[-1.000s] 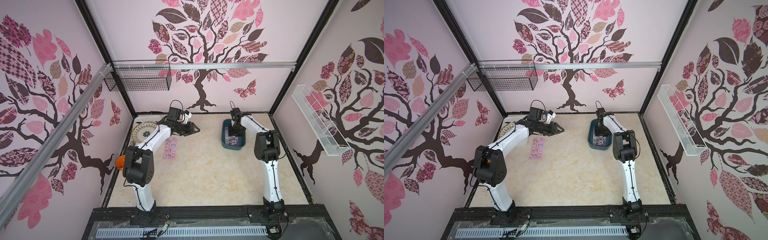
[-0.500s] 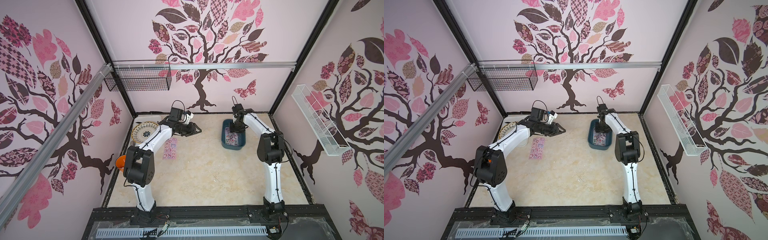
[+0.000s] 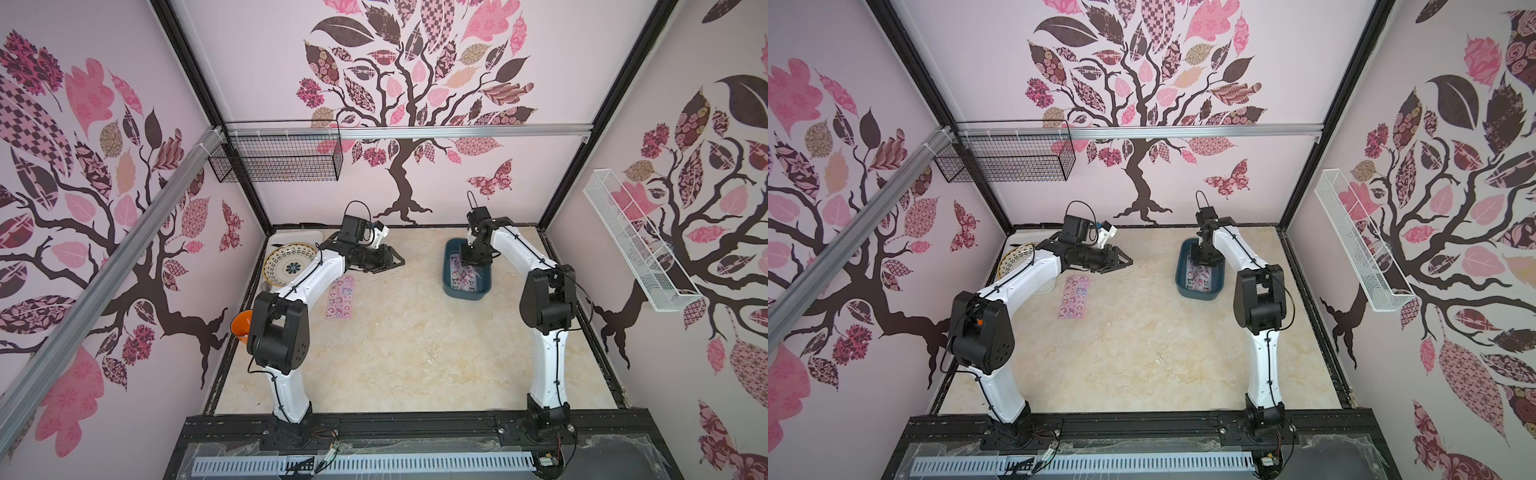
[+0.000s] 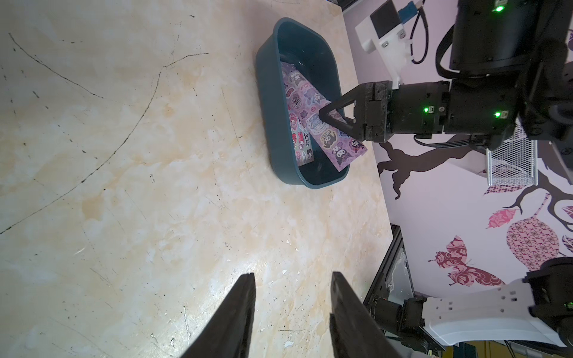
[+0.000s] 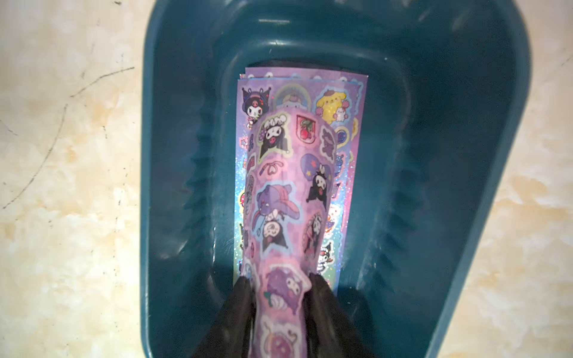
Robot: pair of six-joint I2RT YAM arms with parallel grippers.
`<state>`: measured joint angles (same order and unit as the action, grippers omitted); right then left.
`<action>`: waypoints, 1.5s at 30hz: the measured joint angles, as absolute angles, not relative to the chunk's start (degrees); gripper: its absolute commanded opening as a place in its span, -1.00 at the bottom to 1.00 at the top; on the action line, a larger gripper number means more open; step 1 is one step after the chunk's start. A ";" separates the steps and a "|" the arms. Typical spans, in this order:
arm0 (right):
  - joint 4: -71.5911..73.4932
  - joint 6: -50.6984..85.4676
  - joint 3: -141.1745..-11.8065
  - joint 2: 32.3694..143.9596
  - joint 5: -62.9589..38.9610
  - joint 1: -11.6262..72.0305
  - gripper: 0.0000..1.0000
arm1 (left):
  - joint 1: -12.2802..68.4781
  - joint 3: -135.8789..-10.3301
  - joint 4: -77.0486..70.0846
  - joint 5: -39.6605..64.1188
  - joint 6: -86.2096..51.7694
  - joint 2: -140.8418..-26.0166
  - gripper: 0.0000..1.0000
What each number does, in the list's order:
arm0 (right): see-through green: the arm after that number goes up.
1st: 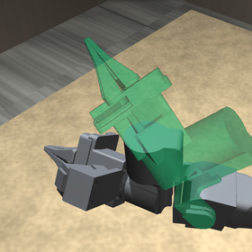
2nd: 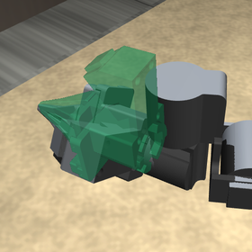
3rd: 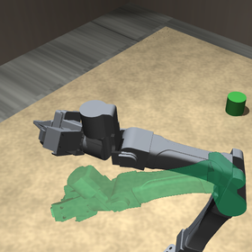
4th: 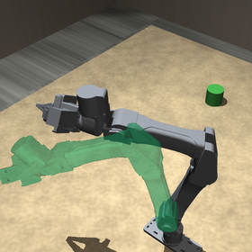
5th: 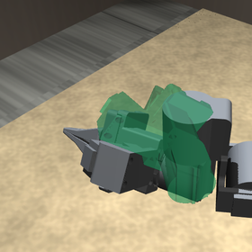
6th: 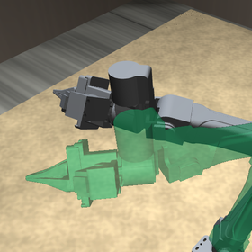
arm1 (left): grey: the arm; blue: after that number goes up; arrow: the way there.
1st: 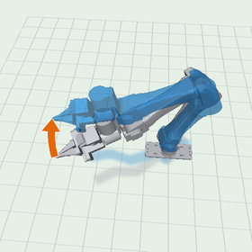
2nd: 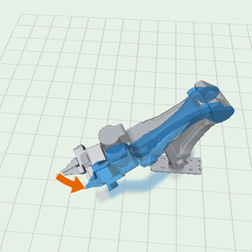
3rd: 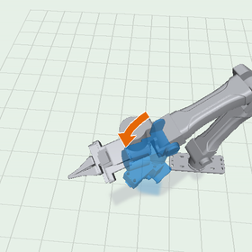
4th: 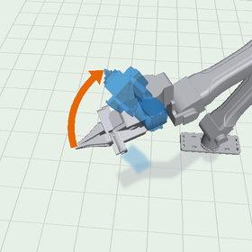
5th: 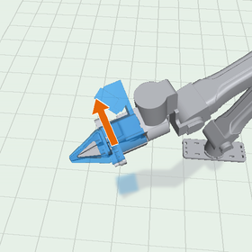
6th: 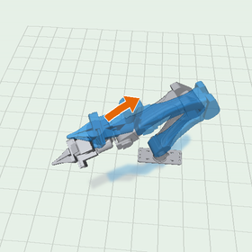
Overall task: Take the stickers out of the storage box
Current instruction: Pick up the sticker from the storage box.
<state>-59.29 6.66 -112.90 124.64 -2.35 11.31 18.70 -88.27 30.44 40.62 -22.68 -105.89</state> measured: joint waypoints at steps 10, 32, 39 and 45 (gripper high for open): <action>-57.41 7.77 -108.84 120.22 -4.05 11.03 -0.35 | 18.70 -86.28 25.65 44.97 -25.69 -105.89 -0.10; -41.74 14.31 -87.83 99.81 -12.40 10.63 -0.48 | 21.76 -79.22 -4.16 54.52 -51.92 -110.17 -0.02; -34.20 18.20 -80.64 91.85 -15.55 10.63 -0.48 | 25.82 -78.67 -21.50 52.86 -67.72 -114.96 0.01; -26.28 23.62 -74.24 86.65 -20.38 10.63 -0.48 | 27.77 -80.40 -31.79 50.81 -76.79 -118.28 0.01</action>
